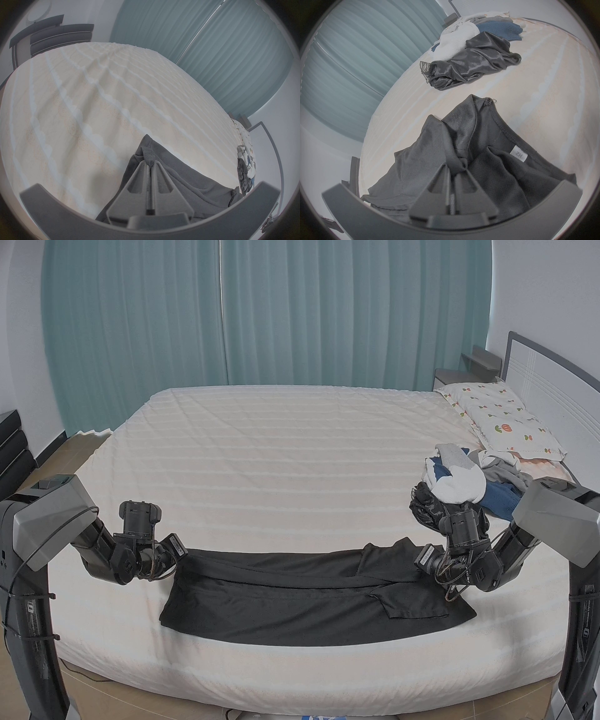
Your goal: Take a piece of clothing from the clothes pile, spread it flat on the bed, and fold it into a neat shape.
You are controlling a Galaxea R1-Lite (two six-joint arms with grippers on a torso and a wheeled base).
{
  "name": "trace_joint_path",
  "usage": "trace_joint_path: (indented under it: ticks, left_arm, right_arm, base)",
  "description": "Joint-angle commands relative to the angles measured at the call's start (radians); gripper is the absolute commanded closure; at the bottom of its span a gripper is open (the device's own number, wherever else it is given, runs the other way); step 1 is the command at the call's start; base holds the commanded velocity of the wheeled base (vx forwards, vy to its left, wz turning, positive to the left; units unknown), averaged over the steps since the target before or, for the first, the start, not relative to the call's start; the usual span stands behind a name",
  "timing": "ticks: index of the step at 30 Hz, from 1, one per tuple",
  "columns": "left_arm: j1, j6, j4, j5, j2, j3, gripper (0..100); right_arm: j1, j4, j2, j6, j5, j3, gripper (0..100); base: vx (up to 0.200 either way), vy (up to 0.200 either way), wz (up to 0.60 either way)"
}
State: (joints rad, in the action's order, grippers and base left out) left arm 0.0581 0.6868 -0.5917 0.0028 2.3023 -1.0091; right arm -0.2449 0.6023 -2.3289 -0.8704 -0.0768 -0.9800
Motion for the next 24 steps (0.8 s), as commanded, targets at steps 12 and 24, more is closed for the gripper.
trace_joint_path:
  ticks: [12, 24]
  left_arm:
    - [-0.001, 0.002, -0.003, 0.020, -0.008, -0.005, 100]
    - [-0.001, 0.010, -0.161, 0.079, 0.006, -0.006, 100]
  right_arm:
    - [0.010, 0.017, 0.014, -0.002, 0.000, -0.005, 100]
    - [0.019, 0.235, 0.019, -0.010, -0.009, -0.006, 100]
  base:
    - [0.000, 0.000, 0.00]
    - [0.000, 0.000, 0.00]
